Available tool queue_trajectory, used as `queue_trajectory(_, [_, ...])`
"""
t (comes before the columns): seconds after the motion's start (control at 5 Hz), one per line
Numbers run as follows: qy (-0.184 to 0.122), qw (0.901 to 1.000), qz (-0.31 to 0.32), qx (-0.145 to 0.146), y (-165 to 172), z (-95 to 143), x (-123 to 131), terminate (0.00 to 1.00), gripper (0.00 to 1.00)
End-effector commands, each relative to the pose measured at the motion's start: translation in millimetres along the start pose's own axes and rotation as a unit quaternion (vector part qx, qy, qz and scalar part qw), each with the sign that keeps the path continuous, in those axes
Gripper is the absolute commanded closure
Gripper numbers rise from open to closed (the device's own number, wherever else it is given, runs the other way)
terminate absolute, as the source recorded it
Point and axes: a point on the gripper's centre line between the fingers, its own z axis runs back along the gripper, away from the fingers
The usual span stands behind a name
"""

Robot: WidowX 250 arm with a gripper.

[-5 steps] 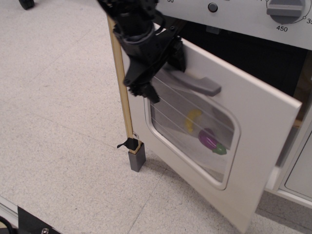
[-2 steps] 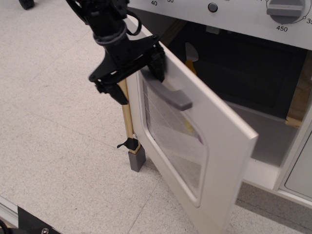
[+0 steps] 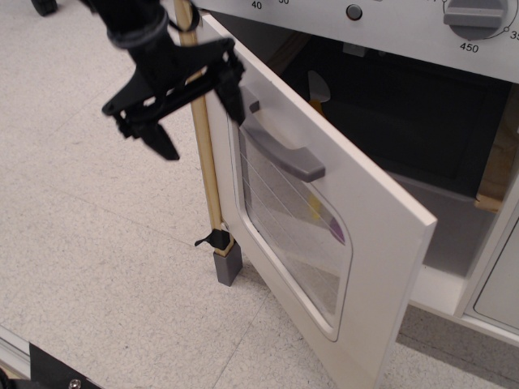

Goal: Open oven

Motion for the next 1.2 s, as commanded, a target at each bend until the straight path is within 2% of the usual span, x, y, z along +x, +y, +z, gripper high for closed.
queue_trajectory(0.0, [0.017, 0.9976, 0.053, -0.041, -54.5, 38.9, -10.7, 0.0, 0.0])
queue_trajectory(0.2, [0.026, 0.9961, 0.082, -0.021, -73.5, 21.9, -31.4, 0.0, 0.0])
queue_trajectory(0.4, [0.02, 0.9948, 0.098, 0.02, -77.9, 0.3, -46.1, 0.0, 0.0])
queue_trajectory(0.6, [0.011, 0.9933, 0.106, 0.044, -71.6, -15.5, -48.6, 0.0, 0.0])
queue_trajectory(1.0, [0.022, 0.9941, 0.087, 0.061, -46.8, -15.0, -42.4, 0.0, 0.0])
